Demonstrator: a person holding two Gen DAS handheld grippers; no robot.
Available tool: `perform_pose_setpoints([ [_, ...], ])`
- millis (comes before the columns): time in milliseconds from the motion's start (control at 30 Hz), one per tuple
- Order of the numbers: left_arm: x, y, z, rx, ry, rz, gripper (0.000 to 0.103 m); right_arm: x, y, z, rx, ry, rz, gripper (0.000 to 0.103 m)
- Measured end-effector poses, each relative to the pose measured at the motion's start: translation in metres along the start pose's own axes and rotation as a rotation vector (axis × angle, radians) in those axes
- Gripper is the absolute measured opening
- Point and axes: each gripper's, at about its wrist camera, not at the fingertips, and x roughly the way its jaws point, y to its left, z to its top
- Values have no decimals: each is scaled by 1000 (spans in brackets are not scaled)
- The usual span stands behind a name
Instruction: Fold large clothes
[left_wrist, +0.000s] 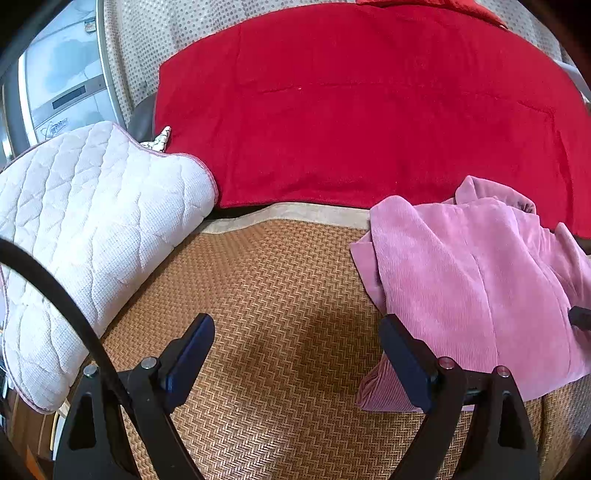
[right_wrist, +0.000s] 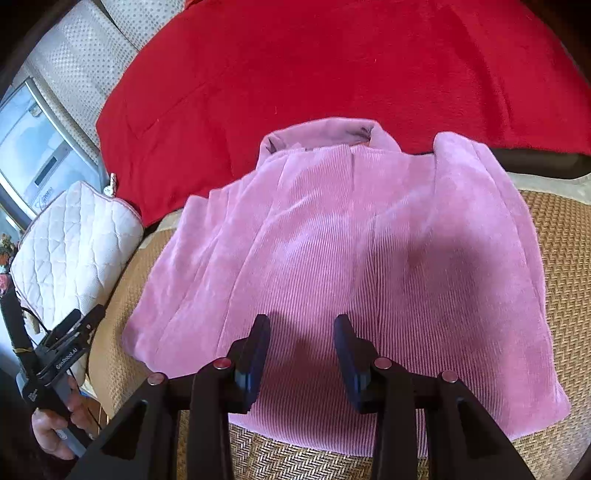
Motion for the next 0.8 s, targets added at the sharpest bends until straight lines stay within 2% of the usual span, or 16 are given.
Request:
perform_pose_setpoints([
  [100,10,-2,-4,-6,65,-48,92,4,-2,-1,1,17,7,48],
  [167,14,1,-8,-46,120,-126,92,-4,-6,-1,23,15,25,52],
  [333,8,8,-26,-97,153,-188,92,-37,-18,-9,70,-22,73,63],
  [400,6,9,-32,-117,167,-229,92,-49,-33,-19,142,-16,136,71],
  [500,4,10,-38,-169,195,-302,92,-56,-62,-42,298,33,235,71],
  [600,6,9,-40,-223,217,-373,92,-65,-93,-70,469,33,313,71],
  [667,10,4,-40,-247,224,-418,92,-68,-105,-79,518,19,307,72],
  [800,21,-5,-41,-291,232,-455,92,-66,-125,-81,597,-3,269,73],
])
